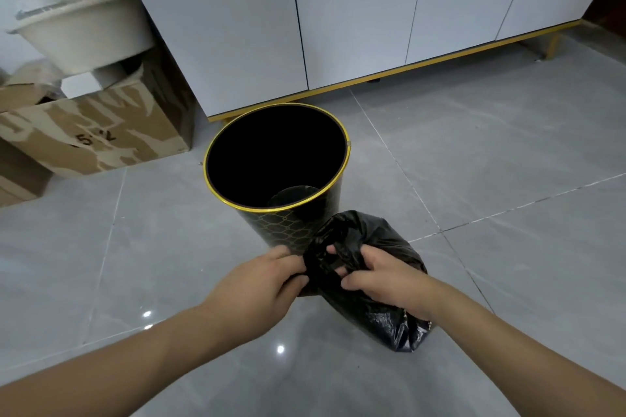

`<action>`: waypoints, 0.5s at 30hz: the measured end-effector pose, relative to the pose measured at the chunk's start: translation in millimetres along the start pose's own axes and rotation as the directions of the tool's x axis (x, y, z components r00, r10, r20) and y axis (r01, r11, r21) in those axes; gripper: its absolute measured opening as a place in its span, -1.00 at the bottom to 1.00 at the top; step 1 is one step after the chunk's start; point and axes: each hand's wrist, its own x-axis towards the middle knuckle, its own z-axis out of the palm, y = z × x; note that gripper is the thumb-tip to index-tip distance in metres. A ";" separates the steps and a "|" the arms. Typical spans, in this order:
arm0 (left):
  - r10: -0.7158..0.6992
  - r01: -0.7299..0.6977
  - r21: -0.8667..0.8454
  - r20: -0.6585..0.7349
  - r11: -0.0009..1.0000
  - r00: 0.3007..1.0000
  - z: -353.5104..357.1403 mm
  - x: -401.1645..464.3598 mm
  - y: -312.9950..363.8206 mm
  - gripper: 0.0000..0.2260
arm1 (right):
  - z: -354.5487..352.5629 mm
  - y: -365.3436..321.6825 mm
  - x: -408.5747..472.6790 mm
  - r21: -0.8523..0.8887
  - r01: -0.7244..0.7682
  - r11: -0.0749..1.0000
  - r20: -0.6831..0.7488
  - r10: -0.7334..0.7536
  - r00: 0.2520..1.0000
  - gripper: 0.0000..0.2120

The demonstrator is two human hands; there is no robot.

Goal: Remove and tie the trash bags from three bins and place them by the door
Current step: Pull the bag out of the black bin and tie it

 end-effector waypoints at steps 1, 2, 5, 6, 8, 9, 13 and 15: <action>0.003 -0.003 -0.038 -0.001 0.999 1.000 0.1 -0.3 -1.4 -0.88 | 1.0 1.5 -0.6 -0.022 0.009 1.000 0.011 -0.009 1.000 -0.51; 0.003 -0.003 -0.053 -0.002 0.999 1.000 0.8 -0.7 -3.1 -0.89 | 2.1 0.5 -2.0 -0.004 0.025 1.000 0.003 -0.025 1.000 -0.51; -0.001 0.001 -0.003 -0.065 1.000 0.998 1.8 -4.2 -7.0 -0.94 | -0.6 0.9 -1.4 0.102 0.119 0.988 -0.060 -0.114 0.992 -0.50; 0.027 -0.023 0.039 -0.103 0.999 0.994 0.8 -5.7 -7.2 -0.94 | -1.3 0.1 -0.7 0.130 0.166 0.977 -0.074 -0.157 0.985 -0.45; 0.173 -0.144 0.191 -0.144 0.971 0.974 -2.9 -8.8 -9.7 -0.91 | -3.3 0.7 4.6 0.246 0.261 0.933 -0.127 -0.236 0.963 -0.33; 0.250 -0.208 0.268 -0.132 0.941 0.959 -4.4 -10.3 -11.9 -0.90 | -4.4 1.0 8.2 0.330 0.291 0.898 -0.172 -0.246 0.954 -0.29; 0.420 -0.396 0.424 0.042 0.814 0.907 -5.7 -20.0 -24.6 -0.84 | -6.2 -8.0 15.6 0.666 0.378 0.643 -0.322 -0.210 0.923 -0.28; 0.383 -0.393 0.412 0.110 0.822 0.917 -4.4 -23.6 -30.9 -0.79 | -9.7 -12.4 15.8 0.724 0.409 0.555 -0.375 -0.181 0.909 -0.37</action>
